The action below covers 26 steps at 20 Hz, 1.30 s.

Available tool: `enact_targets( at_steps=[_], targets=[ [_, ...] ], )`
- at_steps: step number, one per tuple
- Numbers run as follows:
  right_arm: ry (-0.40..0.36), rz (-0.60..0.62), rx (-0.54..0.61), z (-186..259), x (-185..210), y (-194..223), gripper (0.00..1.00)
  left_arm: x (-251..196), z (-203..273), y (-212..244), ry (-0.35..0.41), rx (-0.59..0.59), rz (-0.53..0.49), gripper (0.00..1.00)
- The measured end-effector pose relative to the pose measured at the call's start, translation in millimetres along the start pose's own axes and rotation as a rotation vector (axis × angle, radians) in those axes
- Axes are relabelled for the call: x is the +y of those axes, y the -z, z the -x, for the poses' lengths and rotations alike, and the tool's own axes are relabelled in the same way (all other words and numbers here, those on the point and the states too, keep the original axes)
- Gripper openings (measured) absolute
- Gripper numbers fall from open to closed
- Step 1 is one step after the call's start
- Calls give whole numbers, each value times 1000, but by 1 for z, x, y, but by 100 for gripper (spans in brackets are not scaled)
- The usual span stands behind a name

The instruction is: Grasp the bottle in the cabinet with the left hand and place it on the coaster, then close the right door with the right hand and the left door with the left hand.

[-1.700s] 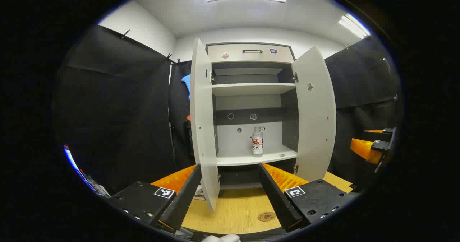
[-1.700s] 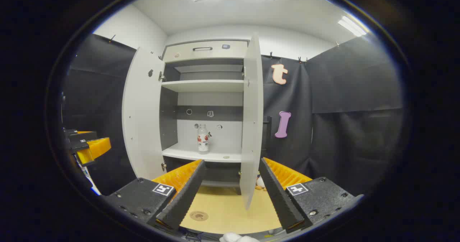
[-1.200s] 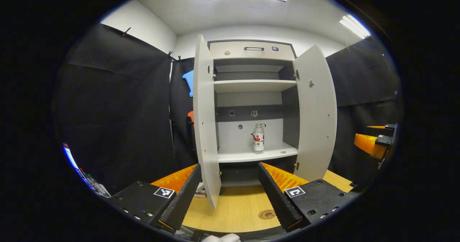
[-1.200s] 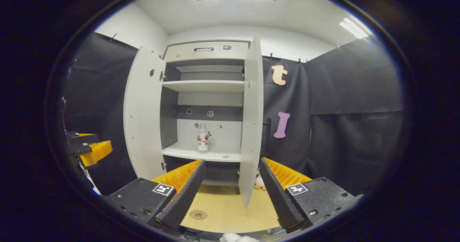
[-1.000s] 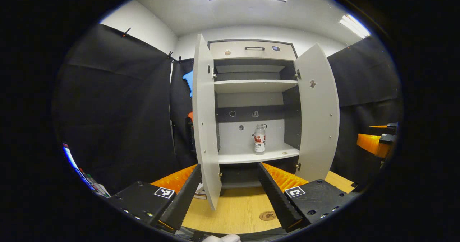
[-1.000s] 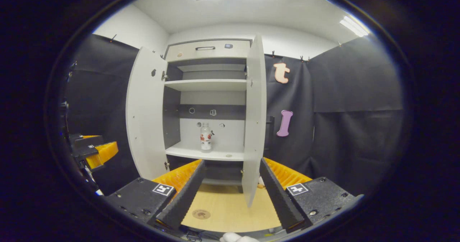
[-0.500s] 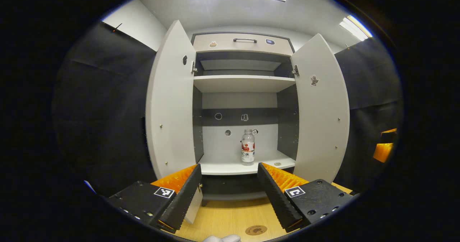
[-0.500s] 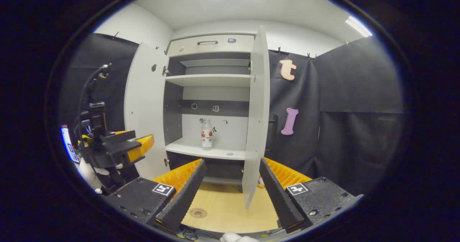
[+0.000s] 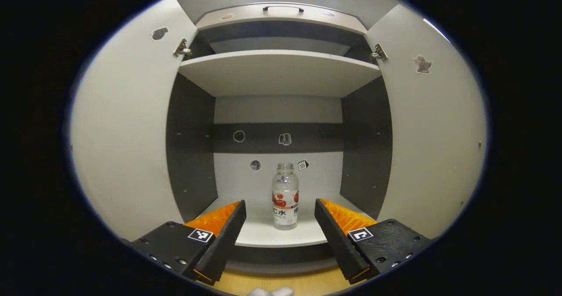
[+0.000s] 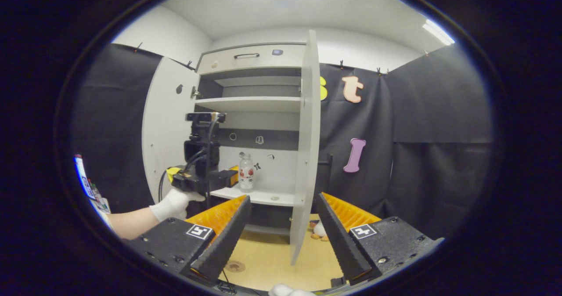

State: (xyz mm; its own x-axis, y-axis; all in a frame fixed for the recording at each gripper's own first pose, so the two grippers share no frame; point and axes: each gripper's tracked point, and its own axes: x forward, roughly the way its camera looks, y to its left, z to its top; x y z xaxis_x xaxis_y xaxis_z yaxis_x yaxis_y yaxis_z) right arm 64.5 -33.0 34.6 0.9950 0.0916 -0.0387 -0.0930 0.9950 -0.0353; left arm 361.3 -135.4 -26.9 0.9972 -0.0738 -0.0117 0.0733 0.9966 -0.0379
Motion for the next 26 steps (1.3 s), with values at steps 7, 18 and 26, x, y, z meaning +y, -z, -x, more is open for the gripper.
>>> enact_targets(
  at_steps=[7,18,26],
  targets=[
    [-1,-14,7,-22,-14,-3,99,2,-85,5,-51,-2,-22,96],
    [18,-1,9,-39,-26,-7,99,0,-143,3,-52,-11,-18,96],
    [20,-33,12,-41,-32,-4,99,5,-146,11,-46,38,-2,77]
  ],
)
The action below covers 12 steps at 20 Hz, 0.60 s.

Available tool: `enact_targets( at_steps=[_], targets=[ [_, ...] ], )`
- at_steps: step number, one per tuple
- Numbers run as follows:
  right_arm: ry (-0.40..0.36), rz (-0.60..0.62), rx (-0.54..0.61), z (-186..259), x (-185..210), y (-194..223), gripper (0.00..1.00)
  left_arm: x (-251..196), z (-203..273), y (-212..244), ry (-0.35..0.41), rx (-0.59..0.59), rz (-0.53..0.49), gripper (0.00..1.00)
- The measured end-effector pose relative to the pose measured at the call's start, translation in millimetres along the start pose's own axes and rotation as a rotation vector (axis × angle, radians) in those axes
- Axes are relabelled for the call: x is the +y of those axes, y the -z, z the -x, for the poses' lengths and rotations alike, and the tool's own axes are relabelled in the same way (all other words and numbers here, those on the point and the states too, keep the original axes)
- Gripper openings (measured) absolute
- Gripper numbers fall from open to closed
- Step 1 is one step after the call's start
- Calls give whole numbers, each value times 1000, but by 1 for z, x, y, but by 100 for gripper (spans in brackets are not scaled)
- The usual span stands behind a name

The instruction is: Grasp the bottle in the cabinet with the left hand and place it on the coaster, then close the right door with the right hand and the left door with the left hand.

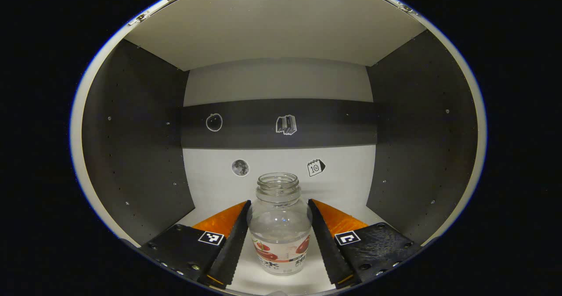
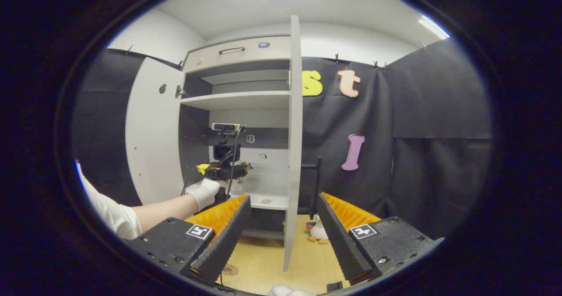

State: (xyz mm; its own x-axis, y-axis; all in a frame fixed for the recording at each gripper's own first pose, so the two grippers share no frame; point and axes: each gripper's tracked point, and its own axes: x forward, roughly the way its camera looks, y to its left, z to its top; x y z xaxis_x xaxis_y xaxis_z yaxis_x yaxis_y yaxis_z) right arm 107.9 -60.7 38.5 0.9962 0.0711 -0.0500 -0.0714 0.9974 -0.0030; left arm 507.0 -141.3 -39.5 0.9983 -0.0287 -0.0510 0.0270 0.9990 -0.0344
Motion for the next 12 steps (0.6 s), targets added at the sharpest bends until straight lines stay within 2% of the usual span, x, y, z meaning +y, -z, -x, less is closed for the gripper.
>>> enact_targets(
  at_steps=[5,7,9,12],
  targets=[
    [-25,-12,-22,6,12,-3,99,22,47,-28,-5,-47,-8,74],
    [-34,-19,-26,11,18,-1,99,25,77,-39,14,-59,-20,77],
    [-37,-25,-32,16,23,1,99,29,108,-45,37,-67,-10,71],
    [-29,-26,-34,23,27,7,99,40,156,-46,69,-64,33,77]
  ],
)
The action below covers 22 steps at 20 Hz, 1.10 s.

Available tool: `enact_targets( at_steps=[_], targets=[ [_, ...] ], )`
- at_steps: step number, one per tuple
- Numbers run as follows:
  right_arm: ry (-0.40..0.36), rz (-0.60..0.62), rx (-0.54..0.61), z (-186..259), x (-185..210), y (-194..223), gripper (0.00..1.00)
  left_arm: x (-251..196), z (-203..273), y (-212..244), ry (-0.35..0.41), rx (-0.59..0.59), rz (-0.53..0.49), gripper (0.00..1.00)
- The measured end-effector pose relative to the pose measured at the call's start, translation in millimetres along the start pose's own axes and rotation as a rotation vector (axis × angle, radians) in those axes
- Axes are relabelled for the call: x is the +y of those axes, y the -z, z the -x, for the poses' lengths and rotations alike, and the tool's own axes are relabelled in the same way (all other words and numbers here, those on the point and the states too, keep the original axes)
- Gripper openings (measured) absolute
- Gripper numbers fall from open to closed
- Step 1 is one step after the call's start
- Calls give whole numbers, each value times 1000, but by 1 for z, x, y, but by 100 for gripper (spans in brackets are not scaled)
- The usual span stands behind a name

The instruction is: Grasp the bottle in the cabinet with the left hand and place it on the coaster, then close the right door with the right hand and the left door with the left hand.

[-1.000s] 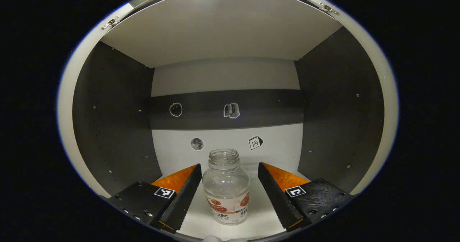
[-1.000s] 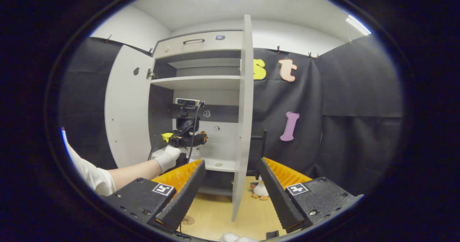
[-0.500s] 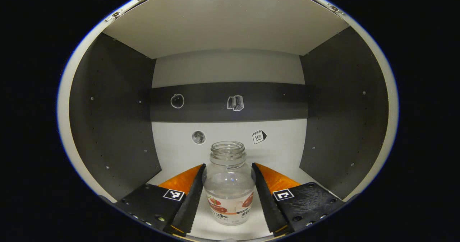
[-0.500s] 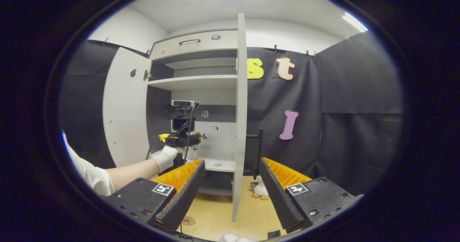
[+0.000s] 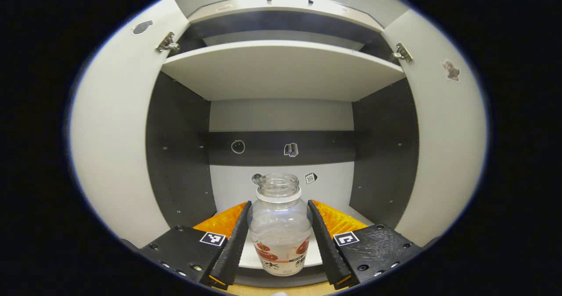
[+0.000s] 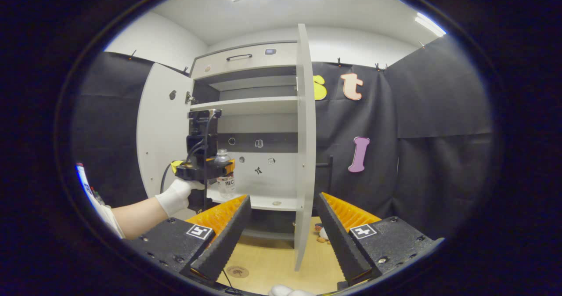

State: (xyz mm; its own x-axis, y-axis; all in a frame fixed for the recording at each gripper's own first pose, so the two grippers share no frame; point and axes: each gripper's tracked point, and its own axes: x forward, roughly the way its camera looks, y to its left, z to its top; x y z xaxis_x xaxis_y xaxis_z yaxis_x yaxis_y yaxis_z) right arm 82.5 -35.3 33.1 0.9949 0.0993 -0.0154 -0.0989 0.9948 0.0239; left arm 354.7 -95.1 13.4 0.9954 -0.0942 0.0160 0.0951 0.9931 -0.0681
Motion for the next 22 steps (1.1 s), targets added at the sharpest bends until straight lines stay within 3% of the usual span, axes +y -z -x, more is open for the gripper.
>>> enact_targets(
  at_steps=[6,11,18,22],
  targets=[
    [44,-6,10,28,10,23,99,19,92,0,29,16,22,70],
    [127,20,22,58,2,42,99,21,151,9,51,23,11,74],
    [183,7,16,77,-18,45,99,-15,189,64,131,61,52,74],
    [198,8,37,79,-39,49,99,-38,197,115,154,76,15,74]
  ],
)
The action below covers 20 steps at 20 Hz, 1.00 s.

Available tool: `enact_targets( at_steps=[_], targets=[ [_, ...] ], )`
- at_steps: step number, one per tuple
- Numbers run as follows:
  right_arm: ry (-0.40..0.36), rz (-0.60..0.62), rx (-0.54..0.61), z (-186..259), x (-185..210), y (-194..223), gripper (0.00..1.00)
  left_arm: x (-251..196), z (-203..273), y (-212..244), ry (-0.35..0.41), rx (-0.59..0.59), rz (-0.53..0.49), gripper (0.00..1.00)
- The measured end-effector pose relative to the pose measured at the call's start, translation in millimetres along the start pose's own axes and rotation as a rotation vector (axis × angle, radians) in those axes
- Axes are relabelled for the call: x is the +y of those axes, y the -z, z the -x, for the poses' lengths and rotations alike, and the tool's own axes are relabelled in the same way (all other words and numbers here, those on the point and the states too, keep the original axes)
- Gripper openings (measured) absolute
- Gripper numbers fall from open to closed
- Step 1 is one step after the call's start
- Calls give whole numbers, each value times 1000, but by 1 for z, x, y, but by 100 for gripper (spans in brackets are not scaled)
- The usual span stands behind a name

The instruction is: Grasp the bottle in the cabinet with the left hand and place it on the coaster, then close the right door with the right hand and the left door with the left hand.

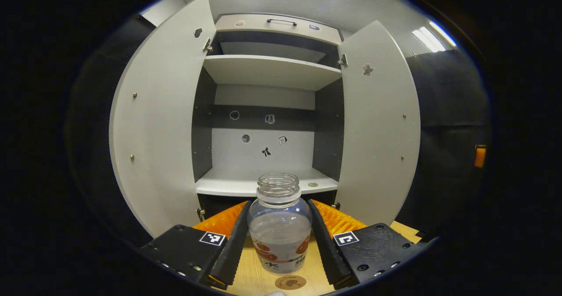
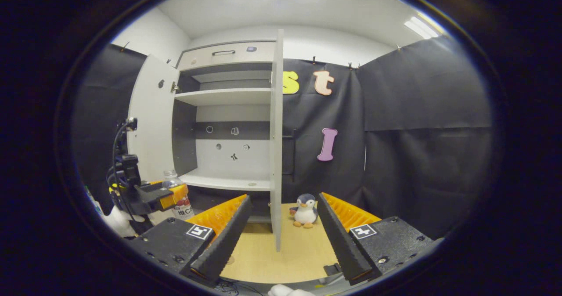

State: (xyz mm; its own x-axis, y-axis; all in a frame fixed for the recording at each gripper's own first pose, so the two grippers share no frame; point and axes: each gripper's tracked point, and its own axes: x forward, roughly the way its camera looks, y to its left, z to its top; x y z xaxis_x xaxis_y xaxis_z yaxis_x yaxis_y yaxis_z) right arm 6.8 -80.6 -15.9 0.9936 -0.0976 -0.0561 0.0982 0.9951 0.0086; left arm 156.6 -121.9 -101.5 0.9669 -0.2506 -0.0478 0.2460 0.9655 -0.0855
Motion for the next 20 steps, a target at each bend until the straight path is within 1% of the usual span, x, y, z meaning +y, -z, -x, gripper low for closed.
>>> enact_targets(
  at_steps=[2,6,11,12,14,15,16,20],
  targets=[
    [8,1,4,-1,-10,0,99,-10,0,29,12,19,-6,74],
    [28,9,19,-7,-26,5,99,-27,-4,82,38,62,44,74],
    [44,25,50,-14,-37,21,99,-31,-14,147,39,150,67,74],
    [44,27,51,-16,-38,24,99,-31,-16,157,37,155,69,78],
    [49,33,74,-20,-43,39,99,-29,-21,177,28,171,68,70],
    [54,32,89,-21,-46,46,98,-29,-25,185,25,176,69,75],
    [57,30,106,-23,-49,54,99,-29,-28,194,27,185,73,74],
    [62,49,156,-28,-53,75,99,-27,-42,219,4,178,34,74]
  ],
)
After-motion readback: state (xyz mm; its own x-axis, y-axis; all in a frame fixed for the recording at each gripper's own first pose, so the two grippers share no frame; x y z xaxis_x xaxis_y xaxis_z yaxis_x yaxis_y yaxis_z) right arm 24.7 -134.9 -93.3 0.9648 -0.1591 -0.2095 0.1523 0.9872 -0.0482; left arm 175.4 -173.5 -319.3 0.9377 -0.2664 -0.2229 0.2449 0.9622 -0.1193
